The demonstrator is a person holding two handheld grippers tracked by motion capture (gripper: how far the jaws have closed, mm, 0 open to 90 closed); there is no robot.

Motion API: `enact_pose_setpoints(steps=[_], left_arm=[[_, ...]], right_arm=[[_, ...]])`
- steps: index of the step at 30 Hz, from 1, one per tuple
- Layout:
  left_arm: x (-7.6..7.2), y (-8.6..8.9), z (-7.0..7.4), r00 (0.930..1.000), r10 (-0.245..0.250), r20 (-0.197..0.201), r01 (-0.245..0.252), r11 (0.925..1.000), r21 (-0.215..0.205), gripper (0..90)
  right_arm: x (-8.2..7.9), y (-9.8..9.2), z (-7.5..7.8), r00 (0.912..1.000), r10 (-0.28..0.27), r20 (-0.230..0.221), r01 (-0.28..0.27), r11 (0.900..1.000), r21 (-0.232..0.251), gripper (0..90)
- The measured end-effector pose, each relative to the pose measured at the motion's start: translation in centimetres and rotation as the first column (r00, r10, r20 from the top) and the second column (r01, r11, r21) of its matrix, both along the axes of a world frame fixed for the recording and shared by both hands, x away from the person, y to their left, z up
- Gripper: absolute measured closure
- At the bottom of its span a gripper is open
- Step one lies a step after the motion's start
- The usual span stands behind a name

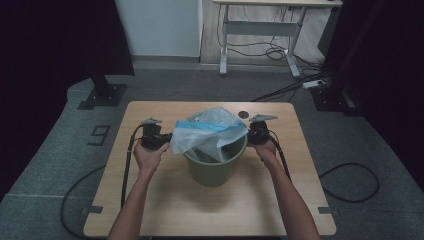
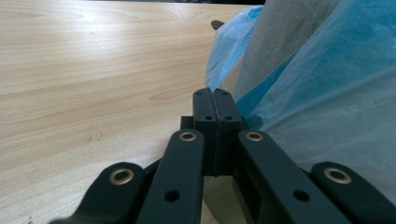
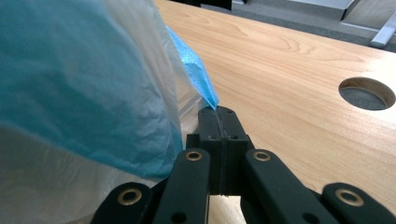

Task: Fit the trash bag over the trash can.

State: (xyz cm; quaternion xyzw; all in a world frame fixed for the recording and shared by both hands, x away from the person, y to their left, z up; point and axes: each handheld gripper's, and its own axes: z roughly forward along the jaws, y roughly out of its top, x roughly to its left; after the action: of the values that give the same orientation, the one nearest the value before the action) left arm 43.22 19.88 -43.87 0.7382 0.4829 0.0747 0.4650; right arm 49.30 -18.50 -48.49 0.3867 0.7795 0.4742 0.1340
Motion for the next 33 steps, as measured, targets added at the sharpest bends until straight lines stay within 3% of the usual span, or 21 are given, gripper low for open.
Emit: enact_pose_setpoints(steps=[1,4,7,10,13,19,23,25,29,33], left_arm=[[0.0,0.1,0.1,1.0000,0.001,0.002,-0.001,1.0000,-0.002,90.0],[-0.1,0.3,0.3,0.9999,0.007,0.008,-0.007,1.0000,-0.006,90.0],[-0.2,0.4,0.5,0.9999,0.010,0.014,-0.010,0.9999,-0.005,90.0],[-0.3,0.5,0.6,0.9997,0.012,0.020,-0.012,0.9999,-0.007,90.0],[-0.3,0.7,0.8,0.9995,0.019,0.027,-0.019,0.9997,-0.016,90.0],[-0.4,0.8,1.1,0.9993,0.021,0.031,-0.021,0.9997,-0.011,90.0],[-0.5,0.8,1.4,0.9992,0.023,0.034,-0.023,0.9997,-0.012,90.0],[-0.5,0.8,1.5,0.9991,0.024,0.034,-0.024,0.9996,-0.014,90.0],[-0.6,0.7,1.5,0.9993,0.023,0.030,-0.022,0.9997,-0.012,90.0],[-0.6,0.7,1.6,0.9992,0.023,0.031,-0.023,0.9997,-0.011,90.0]], right_arm=[[-0.1,-0.1,0.1,1.0000,-0.008,0.004,0.008,1.000,0.005,88.2],[-0.5,-0.8,1.4,0.9949,-0.085,0.054,0.080,0.993,0.082,69.7],[-1.2,-1.8,3.1,0.9765,-0.183,0.113,0.166,0.975,0.150,54.0],[-1.7,-2.9,4.3,0.9601,-0.238,0.147,0.211,0.961,0.176,48.4],[-2.4,-3.9,5.4,0.9535,-0.252,0.165,0.219,0.956,0.198,47.7],[-4.8,-4.7,7.4,0.9575,-0.182,0.224,0.144,0.974,0.174,46.6],[-6.7,-4.6,8.2,0.9585,-0.108,0.264,0.076,0.989,0.128,46.6],[-7.4,-4.1,8.5,0.9537,-0.077,0.291,0.059,0.996,0.068,46.1],[-8.5,-3.2,9.0,0.9478,-0.019,0.318,0.008,0.999,0.037,45.8],[-8.8,-2.6,9.2,0.9460,-0.002,0.324,-0.013,0.999,0.045,45.1]])
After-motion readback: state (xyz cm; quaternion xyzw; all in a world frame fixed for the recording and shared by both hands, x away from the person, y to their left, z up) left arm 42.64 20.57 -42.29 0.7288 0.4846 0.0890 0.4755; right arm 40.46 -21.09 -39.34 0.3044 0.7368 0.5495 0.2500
